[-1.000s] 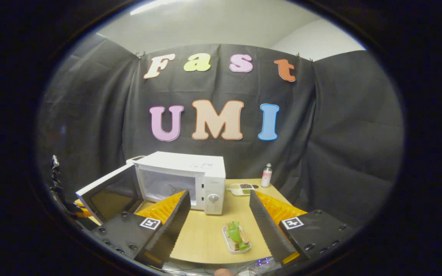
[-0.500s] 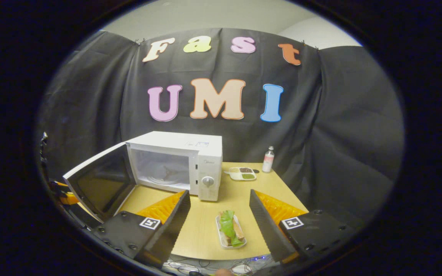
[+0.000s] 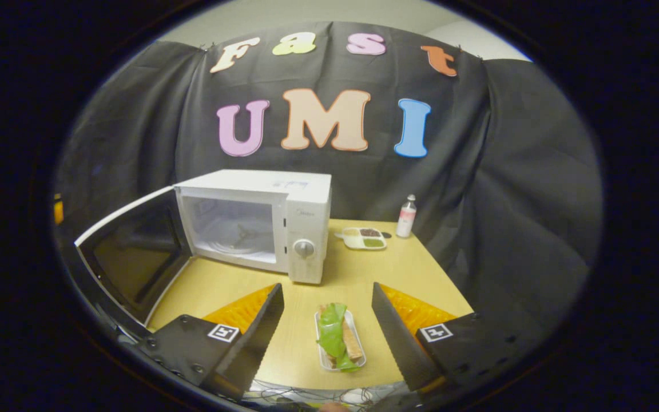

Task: Open the microwave oven with the left hand, put the food in, and close the microwave oven.

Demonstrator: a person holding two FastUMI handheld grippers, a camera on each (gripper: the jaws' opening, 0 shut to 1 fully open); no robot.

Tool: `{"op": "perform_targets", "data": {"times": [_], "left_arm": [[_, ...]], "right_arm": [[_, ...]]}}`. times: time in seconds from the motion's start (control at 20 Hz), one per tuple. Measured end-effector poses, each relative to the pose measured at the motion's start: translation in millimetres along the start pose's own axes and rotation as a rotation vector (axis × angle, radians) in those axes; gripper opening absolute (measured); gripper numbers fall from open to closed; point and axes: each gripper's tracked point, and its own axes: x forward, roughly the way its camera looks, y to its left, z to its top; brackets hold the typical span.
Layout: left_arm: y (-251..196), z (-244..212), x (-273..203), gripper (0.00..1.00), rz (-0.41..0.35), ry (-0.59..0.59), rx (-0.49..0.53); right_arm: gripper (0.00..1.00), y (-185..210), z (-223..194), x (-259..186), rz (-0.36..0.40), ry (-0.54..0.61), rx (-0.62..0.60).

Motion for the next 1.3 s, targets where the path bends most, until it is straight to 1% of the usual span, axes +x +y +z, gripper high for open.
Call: {"op": "perform_targets", "data": {"times": [0.05, 0.1, 0.15, 0.3, 0.35, 0.45, 0.5, 0.55, 0.6, 0.7, 0.8, 0.85, 0.9, 0.95, 1.05, 1.15, 1.2, 1.25, 1.3], "left_arm": [[-4.3, 14.8, 5.8, 0.92, 0.008, -0.024, 0.021], [-10.7, 25.8, 9.3, 0.91, 0.003, -0.05, 0.033], [-19.6, 39.0, 13.9, 0.92, -0.006, -0.086, 0.025], [-42.4, 61.6, 23.9, 0.92, -0.037, -0.123, -0.076], [-44.8, 67.4, 29.2, 0.92, -0.033, -0.132, -0.102], [-48.4, 73.0, 36.2, 0.92, -0.02, -0.13, -0.144], [-53.3, 78.3, 38.6, 0.96, -0.025, -0.139, -0.169], [-58.4, 82.1, 41.1, 0.92, -0.034, -0.139, -0.193], [-62.8, 82.7, 41.9, 0.92, -0.045, -0.141, -0.206], [-67.8, 78.3, 43.7, 0.92, -0.057, -0.13, -0.189], [-70.5, 75.2, 44.4, 0.92, -0.058, -0.114, -0.175], [-72.4, 74.0, 44.7, 0.96, -0.062, -0.105, -0.18], [-76.7, 70.7, 45.4, 0.92, -0.071, -0.093, -0.188], [-79.1, 68.1, 45.5, 0.92, -0.075, -0.082, -0.198], [-81.5, 68.2, 47.6, 0.92, -0.078, -0.073, -0.216], [-85.6, 67.5, 49.3, 0.92, -0.084, -0.068, -0.219], [-87.7, 66.3, 50.9, 0.96, -0.089, -0.063, -0.215], [-89.8, 65.6, 51.8, 0.96, -0.095, -0.058, -0.211], [-91.2, 65.6, 52.8, 0.92, -0.098, -0.057, -0.21]], "right_arm": [[0.98, 0.0, -8.7, 5.8, 0.005, 0.026, -0.015], [0.98, 1.4, -19.0, 9.6, 0.017, 0.052, -0.021], [0.98, 1.4, -27.7, 13.2, 0.022, 0.072, -0.023], [0.98, -6.6, -48.9, 22.4, 0.014, 0.116, -0.027], [0.98, -10.7, -56.5, 27.8, 0.01, 0.13, -0.03], [0.98, -16.9, -67.2, 34.2, -0.001, 0.149, -0.032], [0.98, -19.5, -71.6, 39.1, -0.004, 0.158, -0.031], [0.98, -20.3, -79.1, 44.4, -0.004, 0.173, -0.028], [0.98, -19.5, -86.4, 48.2, 0.004, 0.192, -0.024], [0.98, -15.6, -101.7, 54.1, 0.018, 0.23, -0.023], [0.94, -17.9, -110.4, 60.2, 0.017, 0.245, -0.009], [0.94, -18.0, -114.9, 61.0, 0.013, 0.254, 0.0], [0.88, -17.8, -118.7, 62.8, 0.012, 0.265, 0.013], [0.84, -17.4, -122.7, 63.2, 0.011, 0.276, 0.024], [0.83, -21.3, -126.2, 65.6, -0.009, 0.284, 0.023], [0.64, -19.7, -130.0, 68.5, -0.007, 0.295, 0.02], [0.56, -20.8, -125.7, 69.6, 0.002, 0.293, 0.023], [0.47, -18.6, -129.9, 68.5, 0.011, 0.308, 0.026], [0.47, -18.0, -128.6, 67.5, 0.021, 0.312, 0.019]]}}
